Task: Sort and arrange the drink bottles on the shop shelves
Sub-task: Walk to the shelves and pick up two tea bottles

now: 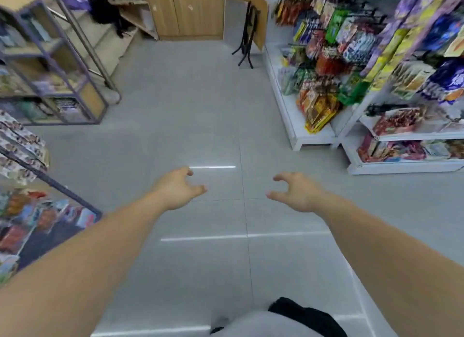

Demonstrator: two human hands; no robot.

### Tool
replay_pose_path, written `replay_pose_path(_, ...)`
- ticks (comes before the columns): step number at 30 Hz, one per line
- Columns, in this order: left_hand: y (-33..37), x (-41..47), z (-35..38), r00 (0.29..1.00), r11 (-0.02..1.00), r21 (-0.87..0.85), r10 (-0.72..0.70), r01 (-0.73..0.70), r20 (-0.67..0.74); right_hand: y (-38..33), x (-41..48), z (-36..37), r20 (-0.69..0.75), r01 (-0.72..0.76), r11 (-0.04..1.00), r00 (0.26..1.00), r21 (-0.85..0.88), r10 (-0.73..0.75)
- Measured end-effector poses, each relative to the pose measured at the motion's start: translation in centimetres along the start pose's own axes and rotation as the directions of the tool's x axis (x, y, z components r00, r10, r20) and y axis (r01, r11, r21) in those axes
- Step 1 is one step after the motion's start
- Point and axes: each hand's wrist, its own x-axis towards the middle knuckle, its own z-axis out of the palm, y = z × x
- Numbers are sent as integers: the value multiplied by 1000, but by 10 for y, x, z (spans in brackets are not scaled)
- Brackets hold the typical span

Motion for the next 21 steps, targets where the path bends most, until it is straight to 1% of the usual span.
replay_pose_path(1, 1, 14, 2, 1000, 1000, 13, -2, 2, 20, 4, 14, 2, 26, -18, 1000, 1000, 25, 17)
replay_pose_path(5, 11, 83, 14, 992, 992, 121, -40, 26, 123, 27, 82, 4, 129, -106, 994, 986, 32, 101)
replay_pose_path(11, 39, 191, 20, 966, 978, 155, -170, 141, 195, 64, 202, -30, 235, -130, 987, 966, 91, 105)
replay_pose_path(14, 57, 237, 15, 947, 971, 153, -216, 183, 237, 77, 254, -57, 280, -128, 989, 955, 77, 102)
replay_pose_path(16, 69, 271, 9, 943, 970, 127, -232, 207, 237, 82, 291, -70, 295, -122, 992, 950, 45, 103)
replay_pose_path(21, 83, 355, -6, 940, 970, 46, -241, 237, 243, 67, 376, -95, 351, -135, 989, 930, 54, 108)
